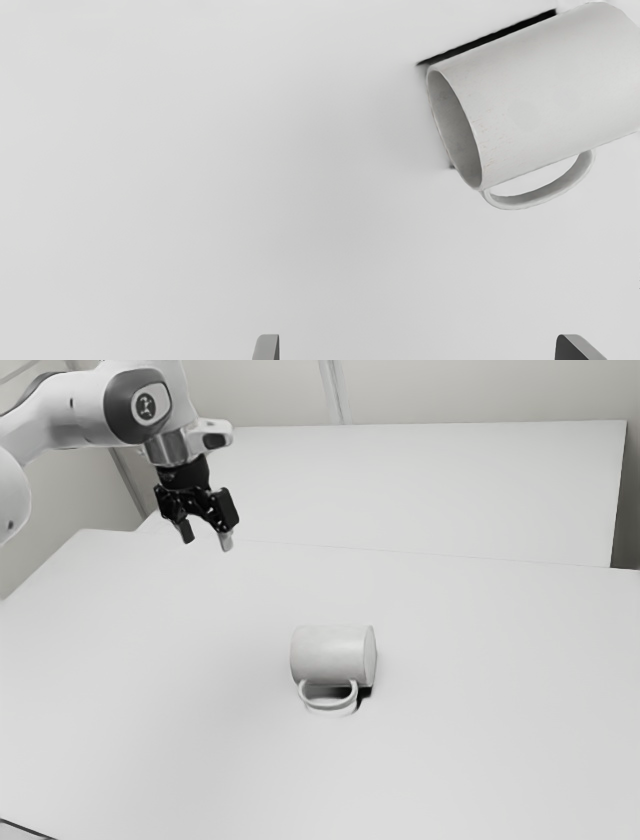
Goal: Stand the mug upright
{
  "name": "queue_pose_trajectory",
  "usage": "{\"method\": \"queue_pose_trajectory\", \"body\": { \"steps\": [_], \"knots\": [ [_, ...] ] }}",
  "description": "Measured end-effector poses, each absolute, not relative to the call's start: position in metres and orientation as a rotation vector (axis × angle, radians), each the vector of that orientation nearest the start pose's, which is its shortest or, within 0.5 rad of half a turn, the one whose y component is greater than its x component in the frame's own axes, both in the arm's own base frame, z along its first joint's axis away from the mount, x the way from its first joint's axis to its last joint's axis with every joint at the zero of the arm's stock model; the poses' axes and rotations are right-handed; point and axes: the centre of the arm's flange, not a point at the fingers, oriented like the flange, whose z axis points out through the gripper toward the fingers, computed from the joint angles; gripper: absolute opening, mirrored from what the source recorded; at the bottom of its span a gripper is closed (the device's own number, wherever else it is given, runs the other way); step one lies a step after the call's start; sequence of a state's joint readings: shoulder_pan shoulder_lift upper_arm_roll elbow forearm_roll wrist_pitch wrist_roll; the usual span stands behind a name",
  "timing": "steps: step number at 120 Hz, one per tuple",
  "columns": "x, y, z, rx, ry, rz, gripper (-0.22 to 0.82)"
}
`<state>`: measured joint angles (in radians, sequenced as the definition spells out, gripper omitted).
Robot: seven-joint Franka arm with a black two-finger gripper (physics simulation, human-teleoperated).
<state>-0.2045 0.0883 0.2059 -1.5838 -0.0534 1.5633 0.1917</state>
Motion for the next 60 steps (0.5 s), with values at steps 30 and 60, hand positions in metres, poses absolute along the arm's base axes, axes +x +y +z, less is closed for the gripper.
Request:
{"method": "queue_pose_trajectory", "body": {
  "steps": [30, 60],
  "knots": [
    [0.586, 0.034, 0.506, -3.364, 0.136, 0.156, 0.6],
    [0.565, 0.047, 0.413, -3.704, -0.144, 0.291, 0.6]
  ]
}}
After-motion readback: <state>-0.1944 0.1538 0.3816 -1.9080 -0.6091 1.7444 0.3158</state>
